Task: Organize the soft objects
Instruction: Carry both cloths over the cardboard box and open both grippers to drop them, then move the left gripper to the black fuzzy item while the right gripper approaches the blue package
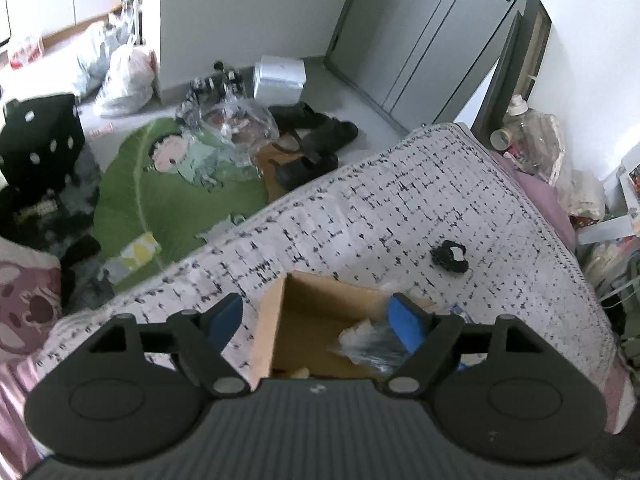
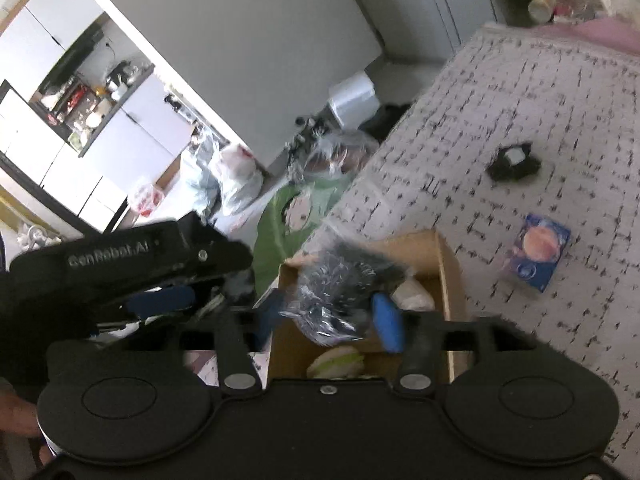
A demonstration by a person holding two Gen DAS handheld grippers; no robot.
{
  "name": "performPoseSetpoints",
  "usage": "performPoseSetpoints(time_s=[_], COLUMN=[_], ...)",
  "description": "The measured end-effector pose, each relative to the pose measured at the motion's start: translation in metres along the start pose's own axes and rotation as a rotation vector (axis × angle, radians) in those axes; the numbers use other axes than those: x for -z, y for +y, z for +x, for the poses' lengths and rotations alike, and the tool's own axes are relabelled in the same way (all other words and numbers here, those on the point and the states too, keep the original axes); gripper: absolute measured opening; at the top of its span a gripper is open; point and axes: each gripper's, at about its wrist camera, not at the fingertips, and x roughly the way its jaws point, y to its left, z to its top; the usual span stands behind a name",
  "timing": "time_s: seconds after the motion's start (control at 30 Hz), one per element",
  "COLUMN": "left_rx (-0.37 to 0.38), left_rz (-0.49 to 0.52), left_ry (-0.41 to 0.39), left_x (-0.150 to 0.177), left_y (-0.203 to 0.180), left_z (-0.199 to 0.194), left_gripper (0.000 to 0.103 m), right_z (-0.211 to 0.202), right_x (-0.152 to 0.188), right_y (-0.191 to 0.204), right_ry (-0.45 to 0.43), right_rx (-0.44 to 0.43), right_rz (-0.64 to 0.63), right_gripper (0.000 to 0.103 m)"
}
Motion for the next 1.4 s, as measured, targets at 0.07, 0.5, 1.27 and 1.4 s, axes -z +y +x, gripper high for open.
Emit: performPoseSetpoints(time_s=[0.07,0.5,1.27,1.4], left_rx=[0.003,0.04,0.132,0.134], left_rz=[-0.005,0.044,0.275,0.289], left_ry=[0.012,0.011,0.121,0.153], left_x=[-0.002,-0.011,-0.035,-0.039], left_y=[-0.002,-0.044,-0.15,-0.158], left_z=[0.002,0.012,0.084,0.105], left_gripper=[0.079,0.102,0.102,0.102], right_z=[-0.005,-0.033,-0.001,0.012], right_x=[-0.003,-0.036,-0.04,-0.035], right_y=[-0.006,-0.073,-0.162,-0.165], right_ry=[-0.016,0.001,0.022,-0.006], right_rx=[0.039,0.124,0.207,0.229], right_rz=[-0.004,0.049,0.252,0.261], right_gripper=[0.087,0.09,0.094,0.094])
